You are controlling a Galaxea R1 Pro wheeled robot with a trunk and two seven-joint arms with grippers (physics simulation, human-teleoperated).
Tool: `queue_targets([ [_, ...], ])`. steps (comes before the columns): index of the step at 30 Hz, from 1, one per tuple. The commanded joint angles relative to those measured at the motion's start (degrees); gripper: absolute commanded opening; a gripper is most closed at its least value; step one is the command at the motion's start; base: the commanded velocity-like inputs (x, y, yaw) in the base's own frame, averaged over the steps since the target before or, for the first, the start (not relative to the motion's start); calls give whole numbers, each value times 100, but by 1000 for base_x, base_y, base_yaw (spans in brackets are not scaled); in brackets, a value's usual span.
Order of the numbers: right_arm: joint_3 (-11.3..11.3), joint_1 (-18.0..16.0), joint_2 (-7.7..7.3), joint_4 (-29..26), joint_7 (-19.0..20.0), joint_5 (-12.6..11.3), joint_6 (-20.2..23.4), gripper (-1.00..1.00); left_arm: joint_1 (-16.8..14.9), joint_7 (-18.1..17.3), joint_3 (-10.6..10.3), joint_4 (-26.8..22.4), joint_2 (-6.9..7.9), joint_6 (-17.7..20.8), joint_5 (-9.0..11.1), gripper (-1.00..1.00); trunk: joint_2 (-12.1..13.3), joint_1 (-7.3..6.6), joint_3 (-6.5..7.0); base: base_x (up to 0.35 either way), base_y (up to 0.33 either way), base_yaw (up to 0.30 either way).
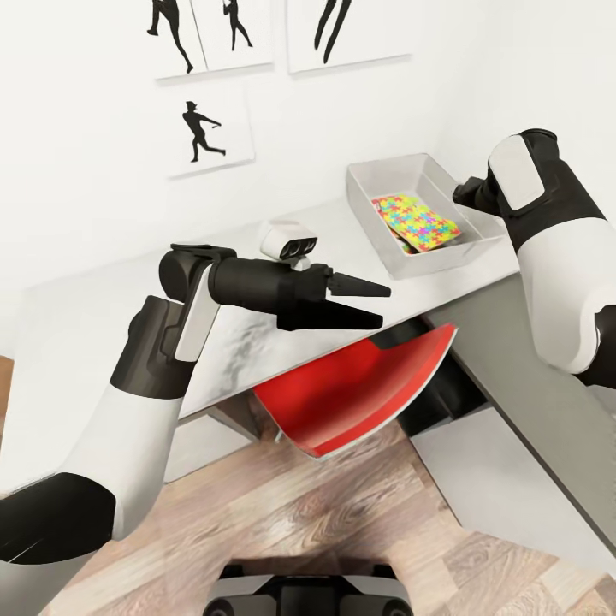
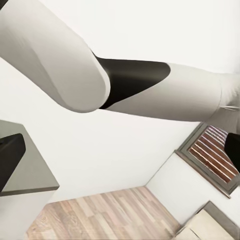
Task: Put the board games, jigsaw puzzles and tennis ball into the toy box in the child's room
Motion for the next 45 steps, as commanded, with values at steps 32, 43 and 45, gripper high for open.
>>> queue_targets([
  [32,37,1,-9,-4,-18,-63,15,100,1,-7,6,3,8,59,8,100,-9,3,276,-2,3,-172],
  [43,37,5,-9,-4,-14,-63,14,100,1,-7,7,3,9,59,8,100,-9,3,374,-78,224,-176],
  [45,37,5,-9,0,-13,-64,14,100,1,-7,6,3,9,59,8,100,-9,3,391,-133,281,-176],
])
